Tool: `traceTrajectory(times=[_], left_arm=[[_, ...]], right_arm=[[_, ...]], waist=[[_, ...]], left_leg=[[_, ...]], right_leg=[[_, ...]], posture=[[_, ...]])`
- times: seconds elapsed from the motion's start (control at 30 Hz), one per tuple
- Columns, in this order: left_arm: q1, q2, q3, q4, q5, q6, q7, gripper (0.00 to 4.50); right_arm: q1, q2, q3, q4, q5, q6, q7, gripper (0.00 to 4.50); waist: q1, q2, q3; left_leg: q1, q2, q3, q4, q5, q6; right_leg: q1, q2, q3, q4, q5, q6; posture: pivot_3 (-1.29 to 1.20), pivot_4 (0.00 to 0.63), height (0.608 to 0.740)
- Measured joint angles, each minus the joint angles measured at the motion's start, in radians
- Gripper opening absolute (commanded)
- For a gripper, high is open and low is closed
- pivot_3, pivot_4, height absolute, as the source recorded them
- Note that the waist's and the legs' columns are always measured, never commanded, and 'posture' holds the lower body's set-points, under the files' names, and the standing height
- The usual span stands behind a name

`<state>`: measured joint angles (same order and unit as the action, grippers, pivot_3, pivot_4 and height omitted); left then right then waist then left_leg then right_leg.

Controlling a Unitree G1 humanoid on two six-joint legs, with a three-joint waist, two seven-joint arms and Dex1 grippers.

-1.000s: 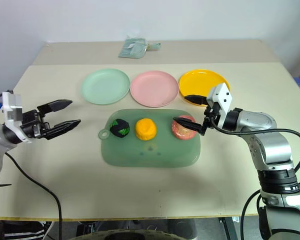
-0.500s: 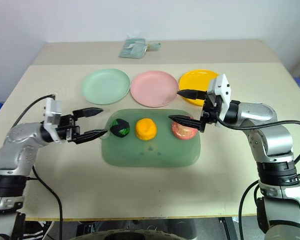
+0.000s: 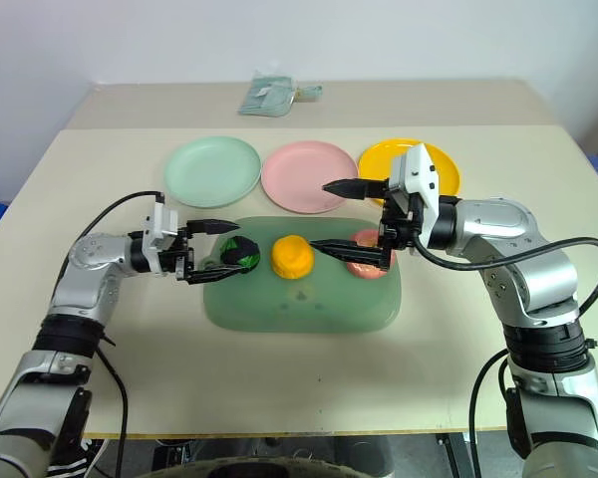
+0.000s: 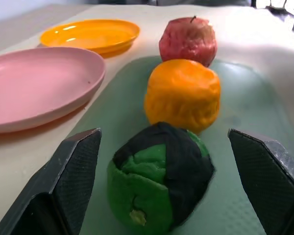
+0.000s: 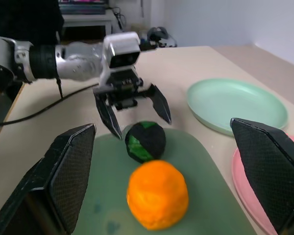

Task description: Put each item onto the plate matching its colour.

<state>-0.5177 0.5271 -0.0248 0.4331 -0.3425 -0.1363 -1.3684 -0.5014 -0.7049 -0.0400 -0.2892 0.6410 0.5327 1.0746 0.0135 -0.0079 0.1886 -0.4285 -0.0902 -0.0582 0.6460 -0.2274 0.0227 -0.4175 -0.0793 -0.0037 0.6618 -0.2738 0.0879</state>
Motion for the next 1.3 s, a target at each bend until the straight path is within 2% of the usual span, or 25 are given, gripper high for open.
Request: traceTrajectory(times=[0.23, 0.33, 0.4, 0.47, 0.67, 0.83, 0.97, 1.1, 1.3], left_arm=[[-0.008, -0.045, -0.009, 0.100, 0.048, -0.100, -0.004, 4.26], [-0.009, -0.062, -0.029, 0.120, 0.059, -0.117, -0.010, 3.46], [-0.012, -0.070, -0.032, 0.128, 0.059, -0.119, -0.017, 2.42], [-0.022, -0.072, -0.032, 0.137, 0.059, -0.121, -0.019, 1.63], [-0.023, -0.075, -0.016, 0.137, 0.044, -0.119, -0.012, 1.63], [-0.091, -0.067, 0.091, 0.181, 0.004, -0.091, 0.096, 1.63], [-0.260, -0.061, 0.167, 0.355, 0.054, -0.157, 0.356, 1.63], [-0.394, -0.064, 0.187, 0.552, 0.136, -0.224, 0.620, 1.63], [-0.492, -0.102, 0.197, 0.756, 0.209, -0.239, 0.901, 1.63]], right_arm=[[0.027, 0.001, -0.004, -0.001, 0.000, -0.001, -0.017, 4.49], [0.027, 0.001, -0.004, -0.001, 0.000, -0.008, -0.018, 4.50], [0.027, 0.001, -0.004, -0.001, 0.000, -0.010, -0.019, 4.50], [0.027, 0.001, -0.004, -0.001, 0.000, -0.011, -0.020, 4.50], [0.027, 0.001, -0.004, -0.001, 0.000, -0.011, -0.035, 4.50], [0.012, 0.039, -0.006, -0.001, -0.002, -0.013, -0.093, 4.50], [-0.087, 0.133, -0.002, 0.039, -0.075, -0.062, -0.216, 4.50], [-0.112, 0.199, 0.027, 0.070, -0.133, -0.097, -0.286, 4.50], [-0.113, 0.306, 0.076, 0.088, -0.190, -0.132, -0.362, 4.50]], waist=[[-0.002, 0.000, 0.000], [-0.002, 0.000, 0.000], [-0.001, 0.000, 0.000], [-0.001, 0.000, 0.000], [-0.002, 0.000, 0.000], [-0.001, 0.000, 0.000], [-0.001, -0.001, 0.000], [-0.001, -0.002, -0.001], [-0.003, -0.002, 0.000]], left_leg=[[0.000, 0.000, 0.000, 0.000, 0.000, 0.000], [0.000, 0.000, 0.000, 0.000, 0.000, 0.000], [0.000, 0.000, 0.000, 0.000, 0.000, 0.000], [0.000, 0.000, 0.000, 0.000, 0.000, 0.000], [0.000, 0.000, 0.000, 0.000, 0.000, 0.000], [0.000, 0.000, 0.000, 0.001, 0.000, 0.000], [0.000, -0.001, 0.000, 0.002, 0.000, 0.000], [-0.001, -0.002, 0.001, 0.001, 0.002, -0.003], [-0.006, -0.002, 0.001, 0.002, 0.003, -0.004]], right_leg=[[-0.001, 0.000, 0.000, 0.000, 0.000, 0.000], [-0.001, 0.000, 0.000, 0.000, 0.000, 0.000], [0.000, 0.000, 0.000, 0.000, 0.000, 0.000], [0.000, 0.000, 0.000, 0.000, 0.000, 0.000], [-0.001, 0.000, 0.000, 0.000, 0.000, 0.000], [-0.001, 0.000, 0.000, 0.001, 0.000, 0.000], [-0.001, 0.001, 0.000, 0.002, 0.001, 0.002], [-0.002, 0.000, -0.001, 0.002, 0.001, 0.002], [-0.007, 0.001, -0.001, 0.004, 0.001, 0.003]], posture=[[0.00, 0.150, 0.738], [0.00, 0.150, 0.738], [0.00, 0.150, 0.738], [0.00, 0.150, 0.738], [0.00, 0.150, 0.738], [0.00, 0.150, 0.738], [0.00, 0.150, 0.738], [0.00, 0.150, 0.738], [0.00, 0.150, 0.738]])
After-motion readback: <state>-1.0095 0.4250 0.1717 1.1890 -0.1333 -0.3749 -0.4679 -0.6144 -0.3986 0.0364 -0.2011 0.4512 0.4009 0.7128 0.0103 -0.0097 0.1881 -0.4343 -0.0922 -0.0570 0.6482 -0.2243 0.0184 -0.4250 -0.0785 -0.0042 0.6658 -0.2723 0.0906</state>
